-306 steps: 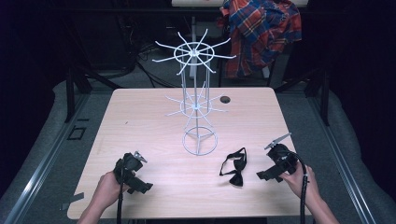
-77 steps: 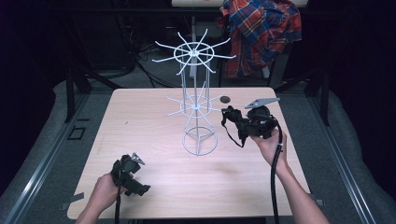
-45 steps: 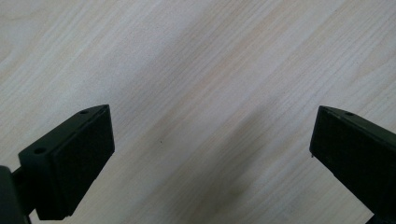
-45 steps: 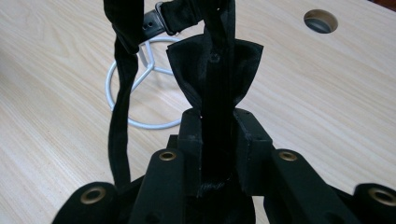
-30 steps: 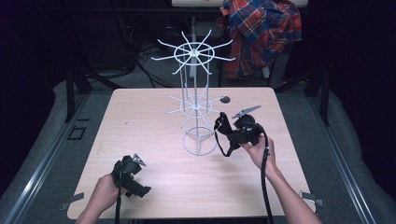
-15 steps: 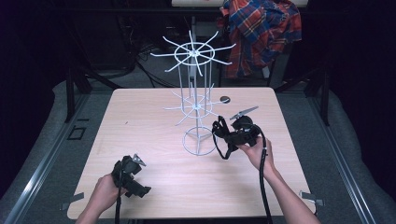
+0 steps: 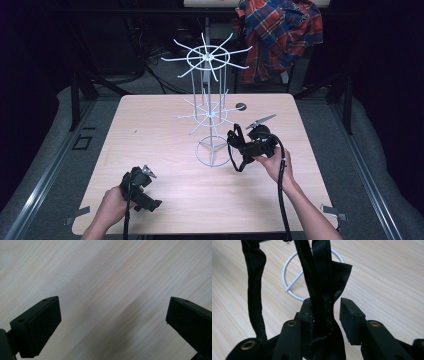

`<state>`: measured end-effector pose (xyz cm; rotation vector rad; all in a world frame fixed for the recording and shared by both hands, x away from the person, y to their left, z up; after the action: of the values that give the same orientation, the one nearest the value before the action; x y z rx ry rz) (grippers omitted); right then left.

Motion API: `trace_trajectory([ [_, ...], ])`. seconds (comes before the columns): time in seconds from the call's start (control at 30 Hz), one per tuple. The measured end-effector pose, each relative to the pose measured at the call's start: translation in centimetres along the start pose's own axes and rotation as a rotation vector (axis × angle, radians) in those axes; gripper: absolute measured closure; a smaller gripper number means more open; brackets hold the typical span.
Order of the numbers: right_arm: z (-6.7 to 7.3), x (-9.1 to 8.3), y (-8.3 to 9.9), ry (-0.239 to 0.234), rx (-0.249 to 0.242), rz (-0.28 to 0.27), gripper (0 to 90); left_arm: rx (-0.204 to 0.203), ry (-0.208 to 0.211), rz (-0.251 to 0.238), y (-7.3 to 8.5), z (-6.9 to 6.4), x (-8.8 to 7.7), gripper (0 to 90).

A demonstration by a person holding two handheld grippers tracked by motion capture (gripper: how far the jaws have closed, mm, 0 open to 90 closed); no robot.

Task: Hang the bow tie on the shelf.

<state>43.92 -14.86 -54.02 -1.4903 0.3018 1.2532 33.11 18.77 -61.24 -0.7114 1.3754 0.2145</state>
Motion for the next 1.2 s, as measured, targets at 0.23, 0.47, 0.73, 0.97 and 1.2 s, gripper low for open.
trace_trajectory([
  [0.23,0.1,-0.3,0.0,-0.004,0.006,0.004,49.1,0.001,0.002,0.000,0.0,-0.1,0.0,0.1],
  [0.47,0.5,-0.9,0.0,-0.036,0.014,-0.004,35.0,0.001,-0.002,-0.004,-0.1,-0.1,0.0,0.1],
  [0.73,0.9,-2.0,-0.1,-0.040,0.011,-0.010,27.9,0.007,-0.002,-0.003,-0.1,-0.1,0.0,0.1],
  [0.97,1.4,-3.0,0.4,-0.050,-0.006,0.036,16.8,0.004,0.002,-0.003,-0.2,-0.2,0.1,0.1],
  [1.2,1.5,-4.2,1.7,-0.062,-0.018,0.054,11.3,0.013,-0.001,0.001,-0.2,-0.2,0.0,0.1],
])
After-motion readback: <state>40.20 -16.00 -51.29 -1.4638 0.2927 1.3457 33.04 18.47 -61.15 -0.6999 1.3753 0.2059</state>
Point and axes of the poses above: each handheld gripper's, and its own axes: x roughly forward along the jaws, y roughly out of its underside, z roughly to its left, the point moved 8 cm from there along x, roughly forward along the jaws, and after that the axes turned 9 degrees about x, right-handed, at the moved point
